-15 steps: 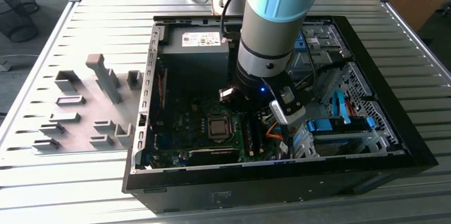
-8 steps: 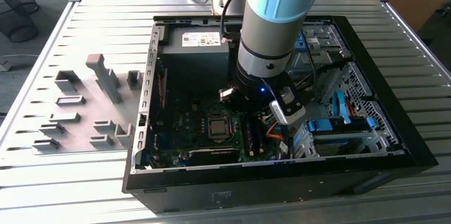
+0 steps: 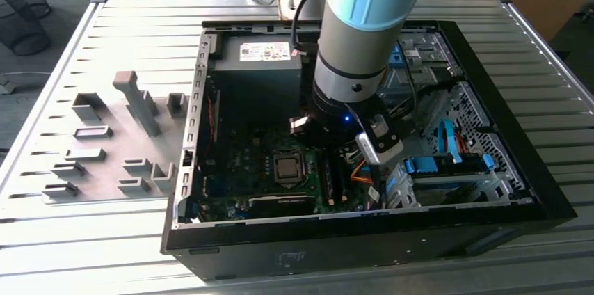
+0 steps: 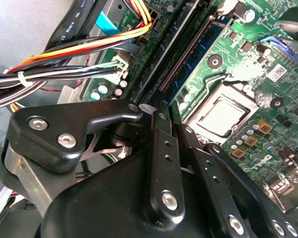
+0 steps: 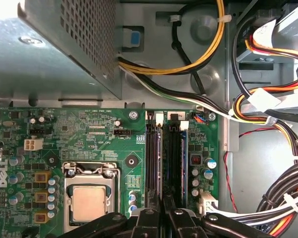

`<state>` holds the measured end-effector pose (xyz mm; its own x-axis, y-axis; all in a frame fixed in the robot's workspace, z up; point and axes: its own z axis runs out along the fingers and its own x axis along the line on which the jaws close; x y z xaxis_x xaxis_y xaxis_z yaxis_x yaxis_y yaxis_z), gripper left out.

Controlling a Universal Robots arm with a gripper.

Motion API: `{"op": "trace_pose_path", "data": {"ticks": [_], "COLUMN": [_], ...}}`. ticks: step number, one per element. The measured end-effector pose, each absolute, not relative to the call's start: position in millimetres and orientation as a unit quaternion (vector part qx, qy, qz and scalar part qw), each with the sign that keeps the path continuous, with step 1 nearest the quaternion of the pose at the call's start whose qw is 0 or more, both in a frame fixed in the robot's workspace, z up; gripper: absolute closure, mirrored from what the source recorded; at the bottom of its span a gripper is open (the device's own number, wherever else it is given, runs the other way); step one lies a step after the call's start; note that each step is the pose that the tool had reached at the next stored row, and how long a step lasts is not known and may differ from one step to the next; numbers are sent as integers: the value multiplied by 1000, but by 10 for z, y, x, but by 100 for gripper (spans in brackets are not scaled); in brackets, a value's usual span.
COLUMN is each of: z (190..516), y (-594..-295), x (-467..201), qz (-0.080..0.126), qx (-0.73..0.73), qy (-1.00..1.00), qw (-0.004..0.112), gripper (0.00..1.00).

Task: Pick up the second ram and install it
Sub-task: 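Insert the second ram into the second slot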

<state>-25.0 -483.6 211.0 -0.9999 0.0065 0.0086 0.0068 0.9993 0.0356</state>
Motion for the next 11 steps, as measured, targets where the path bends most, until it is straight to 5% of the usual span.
{"op": "trace_pose_path", "data": {"ticks": [11], "z": [2086], "y": [-4836], "x": [-250], "qz": [-18], "qx": [-3], "qy": [-1000], "qw": [4], "gripper": [85]}}
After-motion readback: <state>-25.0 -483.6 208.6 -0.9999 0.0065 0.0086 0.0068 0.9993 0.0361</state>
